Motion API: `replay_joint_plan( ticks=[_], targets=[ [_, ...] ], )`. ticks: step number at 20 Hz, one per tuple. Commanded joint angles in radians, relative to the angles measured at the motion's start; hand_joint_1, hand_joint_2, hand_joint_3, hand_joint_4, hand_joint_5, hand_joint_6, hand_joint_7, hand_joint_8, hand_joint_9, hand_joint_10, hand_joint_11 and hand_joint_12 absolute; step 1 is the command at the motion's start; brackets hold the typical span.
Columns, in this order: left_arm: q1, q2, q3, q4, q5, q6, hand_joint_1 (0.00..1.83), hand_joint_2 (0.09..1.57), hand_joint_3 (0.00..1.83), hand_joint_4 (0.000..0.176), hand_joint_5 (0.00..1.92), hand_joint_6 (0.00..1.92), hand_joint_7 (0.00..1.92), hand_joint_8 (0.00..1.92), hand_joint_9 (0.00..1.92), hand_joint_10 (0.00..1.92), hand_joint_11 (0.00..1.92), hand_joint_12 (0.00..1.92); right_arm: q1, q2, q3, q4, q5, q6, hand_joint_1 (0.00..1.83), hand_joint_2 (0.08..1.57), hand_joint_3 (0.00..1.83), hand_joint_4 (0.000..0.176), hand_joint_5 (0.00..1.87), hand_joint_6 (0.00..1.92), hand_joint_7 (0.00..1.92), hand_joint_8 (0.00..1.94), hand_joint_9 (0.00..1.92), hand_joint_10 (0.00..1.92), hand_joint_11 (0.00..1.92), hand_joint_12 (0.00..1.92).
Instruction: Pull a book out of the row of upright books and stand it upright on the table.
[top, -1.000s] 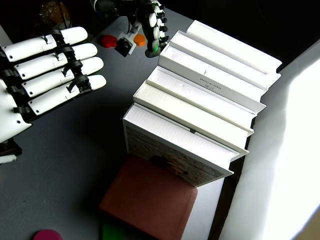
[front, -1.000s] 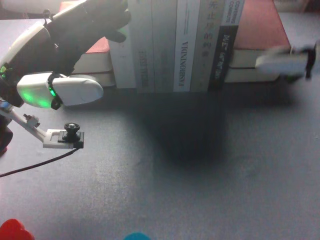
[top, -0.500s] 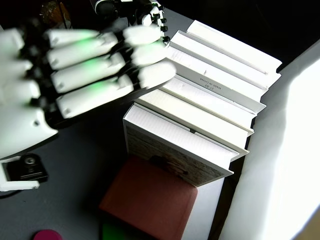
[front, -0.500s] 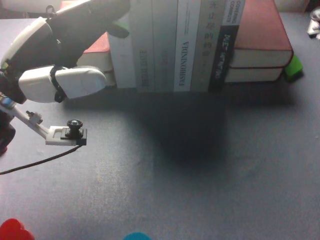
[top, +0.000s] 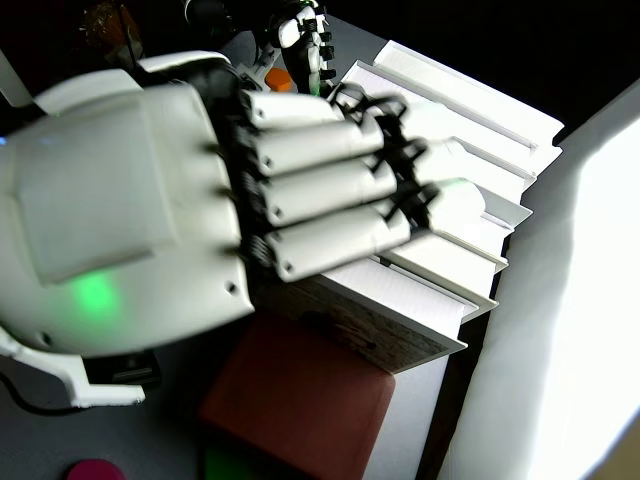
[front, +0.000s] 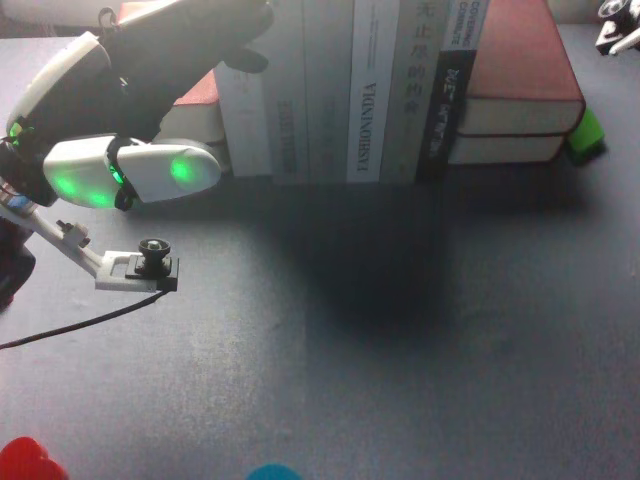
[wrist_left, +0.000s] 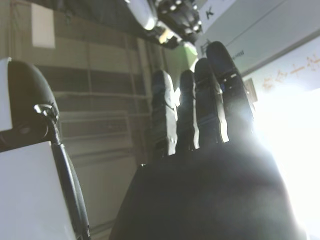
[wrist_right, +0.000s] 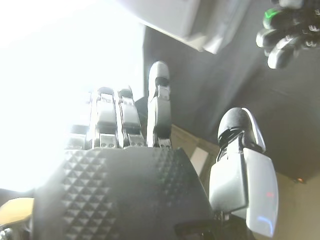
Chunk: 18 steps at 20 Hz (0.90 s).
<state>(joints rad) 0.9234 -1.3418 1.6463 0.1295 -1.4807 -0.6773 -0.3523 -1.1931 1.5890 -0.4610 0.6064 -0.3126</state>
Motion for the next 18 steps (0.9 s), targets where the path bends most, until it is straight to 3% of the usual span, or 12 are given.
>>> replay_joint_plan(
  ticks=[1,5,6,8,9,10,12,14,15,16,18],
  targets=[
    [-0.010,0.002,-0.005,-0.043,-0.107,-0.009,0.94,0.85,0.01,0.017,0.40,0.00,0.23,0.01,0.26,0.02,0.00,1.14,0.019,-0.016,0.011,0.035,0.061,0.005,0.00,1.09,0.00,0.151,0.44,0.01,0.00,0.00,0.00,0.00,0.00,0.00],
    [-0.008,0.001,-0.006,-0.045,-0.109,-0.009,0.95,0.84,0.00,0.020,0.43,0.01,0.26,0.01,0.27,0.02,0.00,1.16,0.030,-0.062,0.039,-0.055,0.000,0.041,0.00,1.15,0.00,0.150,0.42,0.00,0.00,0.00,0.00,0.00,0.00,0.00],
    [-0.007,0.000,-0.006,-0.047,-0.110,-0.009,0.97,0.86,0.01,0.000,0.43,0.01,0.27,0.00,0.28,0.01,0.00,1.18,0.030,-0.066,0.040,-0.080,-0.007,0.056,0.03,1.21,0.02,0.129,0.43,0.00,0.00,0.00,0.00,0.00,0.00,0.00],
    [-0.006,0.000,-0.010,-0.048,-0.111,-0.009,0.97,0.86,0.01,0.006,0.45,0.01,0.27,0.00,0.29,0.02,0.00,1.18,0.030,-0.066,0.030,-0.121,-0.008,0.091,0.06,1.10,0.00,0.118,0.40,0.00,0.00,0.00,0.00,0.00,0.00,0.00],
    [-0.004,0.001,-0.013,-0.050,-0.111,-0.009,0.97,0.85,0.00,0.008,0.45,0.01,0.27,0.00,0.30,0.02,0.00,1.18,0.030,-0.066,0.016,-0.144,-0.008,0.097,0.03,1.06,0.00,0.132,0.39,0.00,0.00,0.00,0.00,0.00,0.00,0.00],
    [0.001,0.002,-0.016,-0.053,-0.111,-0.009,0.95,0.85,0.00,0.011,0.45,0.01,0.26,0.00,0.30,0.01,0.00,1.21,0.030,-0.066,0.001,-0.169,-0.010,0.102,0.03,1.01,0.00,0.162,0.37,0.00,0.00,0.00,0.00,0.00,0.00,0.00],
    [0.012,0.003,-0.022,-0.065,-0.116,-0.009,0.94,0.86,0.00,0.011,0.46,0.01,0.29,0.01,0.31,0.01,0.00,1.23,0.042,-0.020,-0.047,-0.224,-0.010,0.110,0.03,1.04,0.00,0.125,0.37,0.00,0.00,0.00,0.00,0.00,0.00,0.00],
    [0.023,0.003,-0.028,-0.079,-0.123,-0.009,0.94,0.87,0.01,0.003,0.45,0.00,0.28,0.00,0.29,0.00,0.00,1.21,0.071,0.052,-0.145,-0.308,-0.006,0.110,0.00,1.00,0.00,0.133,0.35,0.00,0.00,0.00,0.00,0.00,0.00,0.00],
    [0.029,0.003,-0.031,-0.086,-0.127,-0.009,0.94,0.87,0.00,0.002,0.45,0.00,0.27,0.00,0.30,0.01,0.00,1.23,0.076,0.083,-0.182,-0.333,0.006,0.110,0.00,1.01,0.00,0.122,0.33,0.00,0.00,0.00,0.00,0.00,0.00,0.00],
    [0.036,0.003,-0.034,-0.093,-0.132,-0.009,0.95,0.88,0.01,0.000,0.45,0.00,0.27,0.00,0.29,0.00,0.00,1.23,0.081,0.114,-0.219,-0.359,0.021,0.110,0.00,1.02,0.00,0.090,0.32,0.00,0.00,0.00,0.00,0.00,0.00,0.00],
    [0.056,0.000,-0.035,-0.115,-0.143,-0.009,0.94,0.87,0.00,0.003,0.45,0.00,0.27,0.00,0.31,0.01,0.00,1.26,0.091,0.182,-0.300,-0.404,0.051,0.108,0.00,0.97,0.00,0.080,0.29,0.00,0.00,0.00,0.00,0.00,0.00,0.00]
  ],
)
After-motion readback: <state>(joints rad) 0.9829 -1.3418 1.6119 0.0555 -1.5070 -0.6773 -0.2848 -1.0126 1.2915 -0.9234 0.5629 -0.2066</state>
